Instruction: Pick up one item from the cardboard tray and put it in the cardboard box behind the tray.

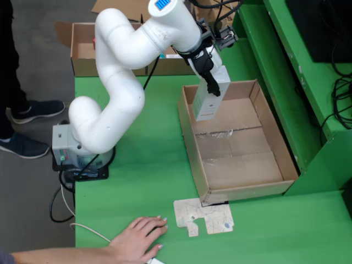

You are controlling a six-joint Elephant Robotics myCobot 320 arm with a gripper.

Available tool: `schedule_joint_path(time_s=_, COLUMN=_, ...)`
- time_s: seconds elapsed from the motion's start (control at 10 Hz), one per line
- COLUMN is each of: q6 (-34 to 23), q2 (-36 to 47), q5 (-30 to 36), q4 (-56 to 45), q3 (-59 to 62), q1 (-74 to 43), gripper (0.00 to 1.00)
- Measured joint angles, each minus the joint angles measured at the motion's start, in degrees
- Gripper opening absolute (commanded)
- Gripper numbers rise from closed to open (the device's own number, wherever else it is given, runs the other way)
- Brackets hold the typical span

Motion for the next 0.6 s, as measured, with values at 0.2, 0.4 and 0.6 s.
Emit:
schedule_joint_path(time_s=0.2, q6=-0.97, q2=0.18, q5=0.26, q4=0.71, q3=-4.65, q1=1.5, gripper=0.0)
schedule_joint_path(time_s=0.4, q6=0.09, q2=1.59, q5=0.53, q4=3.17, q3=-10.02, q1=4.66, gripper=0.0)
schedule_joint_path(time_s=0.6, q6=1.93, q2=4.4, q5=-1.32, q4=5.63, q3=-15.11, q1=8.62, gripper=0.0)
